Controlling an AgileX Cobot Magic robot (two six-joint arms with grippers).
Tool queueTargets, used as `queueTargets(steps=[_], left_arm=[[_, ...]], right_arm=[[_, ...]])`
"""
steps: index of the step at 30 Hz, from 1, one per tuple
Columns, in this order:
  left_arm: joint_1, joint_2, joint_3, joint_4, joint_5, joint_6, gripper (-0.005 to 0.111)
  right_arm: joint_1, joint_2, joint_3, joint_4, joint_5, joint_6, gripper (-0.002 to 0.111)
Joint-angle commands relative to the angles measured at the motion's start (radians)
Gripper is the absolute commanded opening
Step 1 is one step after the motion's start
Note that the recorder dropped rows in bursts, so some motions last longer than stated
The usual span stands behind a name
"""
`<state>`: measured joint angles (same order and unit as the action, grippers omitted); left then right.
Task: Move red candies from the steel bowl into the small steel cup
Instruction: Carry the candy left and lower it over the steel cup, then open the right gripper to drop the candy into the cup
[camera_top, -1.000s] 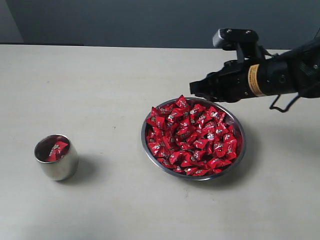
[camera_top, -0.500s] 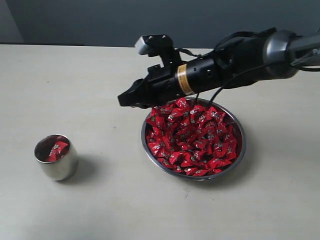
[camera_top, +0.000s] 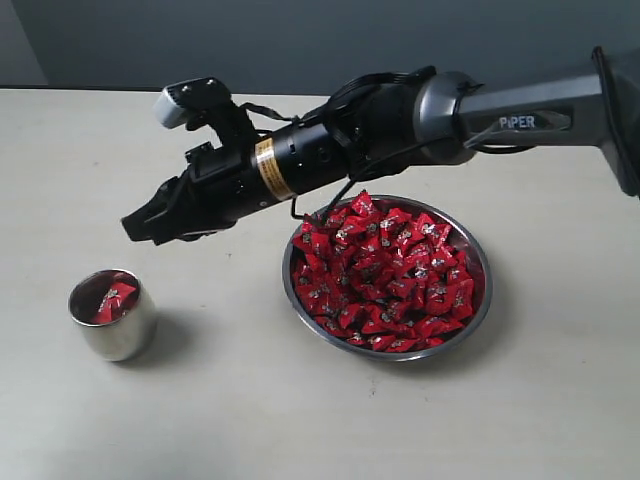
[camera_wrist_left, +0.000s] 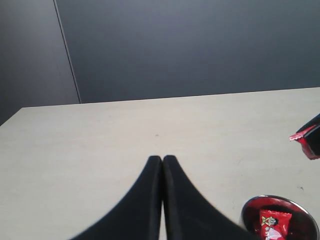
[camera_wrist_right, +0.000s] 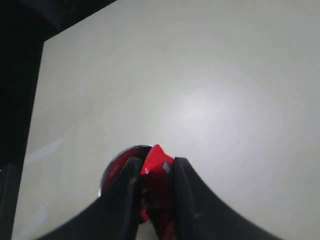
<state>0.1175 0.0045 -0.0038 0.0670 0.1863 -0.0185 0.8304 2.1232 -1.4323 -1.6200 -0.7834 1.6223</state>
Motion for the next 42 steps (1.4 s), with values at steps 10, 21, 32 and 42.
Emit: queueTargets(steps=[10,21,32,42], left_arm=[[0.001,-0.004,0.004,0.001,-0.004,-0.001,0.0],[0.001,-0.004,0.004,0.001,-0.004,-0.001,0.0],[0.001,-0.004,0.004,0.001,-0.007,-0.001,0.0],[0.001,-0.004,0.004,0.001,-0.007,-0.001,0.0]], right_arm=[[0.109,0.087,-0.148,-0.119,-0.032,0.098,0.016],[0.112,0.117,-0.16,-0.124,-0.006,0.138,0.016],[0.112,0.117,-0.16,-0.124,0.034,0.163,0.043],[0.112,0.117,-0.16,-0.124,0.041,0.184,0.039]])
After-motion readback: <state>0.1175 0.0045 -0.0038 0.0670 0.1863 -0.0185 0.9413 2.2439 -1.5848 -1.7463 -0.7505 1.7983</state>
